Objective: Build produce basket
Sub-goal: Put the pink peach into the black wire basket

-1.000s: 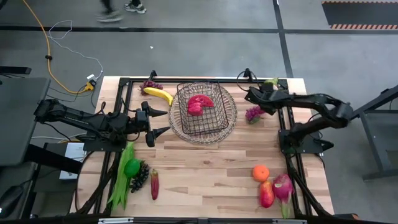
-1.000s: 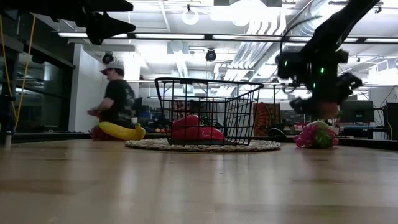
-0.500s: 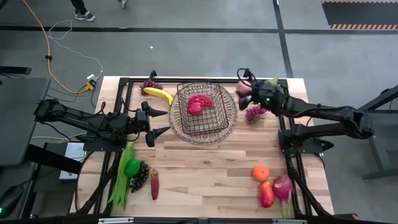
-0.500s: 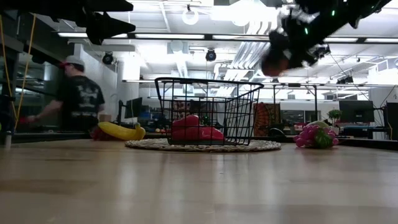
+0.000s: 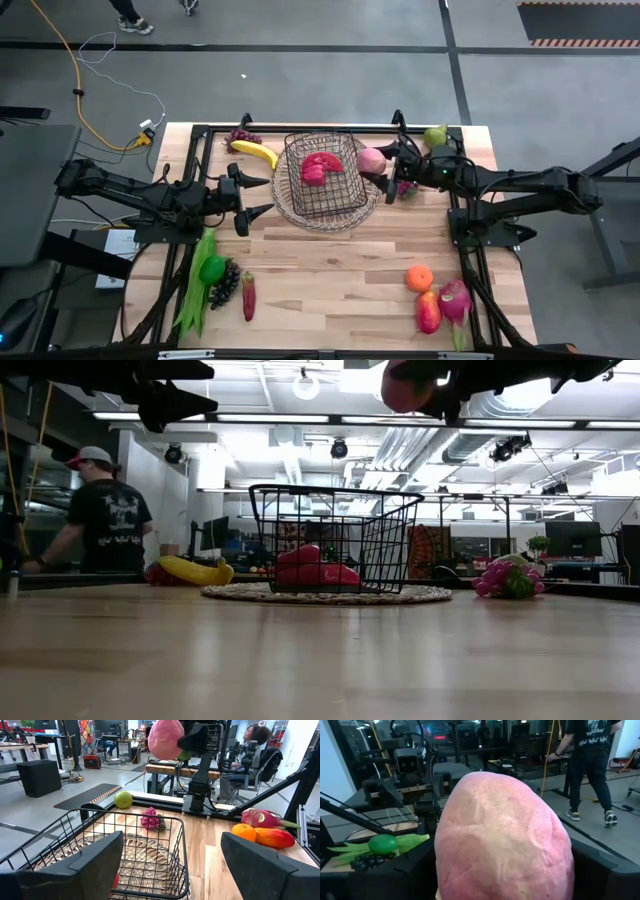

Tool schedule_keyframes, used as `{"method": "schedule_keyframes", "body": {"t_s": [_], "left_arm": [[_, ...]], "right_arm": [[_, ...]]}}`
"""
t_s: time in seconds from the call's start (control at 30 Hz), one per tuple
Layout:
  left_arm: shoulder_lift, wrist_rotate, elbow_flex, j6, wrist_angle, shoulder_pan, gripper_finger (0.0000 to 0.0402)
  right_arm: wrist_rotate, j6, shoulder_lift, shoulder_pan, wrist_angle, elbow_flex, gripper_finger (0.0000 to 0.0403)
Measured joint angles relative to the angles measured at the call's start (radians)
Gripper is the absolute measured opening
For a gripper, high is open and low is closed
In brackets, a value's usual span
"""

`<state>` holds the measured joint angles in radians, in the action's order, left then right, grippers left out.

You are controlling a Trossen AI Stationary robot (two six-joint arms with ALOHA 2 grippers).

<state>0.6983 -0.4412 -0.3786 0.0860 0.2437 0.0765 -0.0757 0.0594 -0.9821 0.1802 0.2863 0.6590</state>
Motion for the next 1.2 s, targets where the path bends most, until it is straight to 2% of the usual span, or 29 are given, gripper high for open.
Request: {"method": "schedule_keyframes", "body": {"t_s": [0.07,0.23,0.37,0.63,0.8,1.0,1.2], "left_arm": [[0.0,0.0,0.0,0.0,0.0,0.0,0.0323],[0.0,0.0,0.0,-0.002,0.0,0.0,0.0323],[0.0,-0.013,0.0,-0.002,0.0,0.0,0.0323],[0.034,-0.02,0.0,0.004,-0.001,0.0,0.0323],[0.06,-0.019,0.0,0.015,0.001,0.0,0.0323],[0.081,-0.019,0.0,0.016,0.015,0.0,0.0323],[0.083,-0.019,0.0,0.016,0.016,0.0,0.0323]], "right_arm": [[-0.004,0.004,0.0,0.001,0.006,0.0,0.0312],[-0.11,-0.026,-0.019,0.005,0.029,0.005,0.0313],[-0.098,-0.096,-0.108,0.023,-0.007,0.093,0.0314],[0.026,-0.259,-0.436,0.074,-0.454,0.474,0.0314],[0.014,-0.365,-0.65,0.105,-0.716,0.687,0.0314],[-0.027,-0.473,-0.863,0.141,-0.926,0.85,0.0314],[-0.029,-0.513,-1.017,0.149,-1.032,0.956,0.0314]]}}
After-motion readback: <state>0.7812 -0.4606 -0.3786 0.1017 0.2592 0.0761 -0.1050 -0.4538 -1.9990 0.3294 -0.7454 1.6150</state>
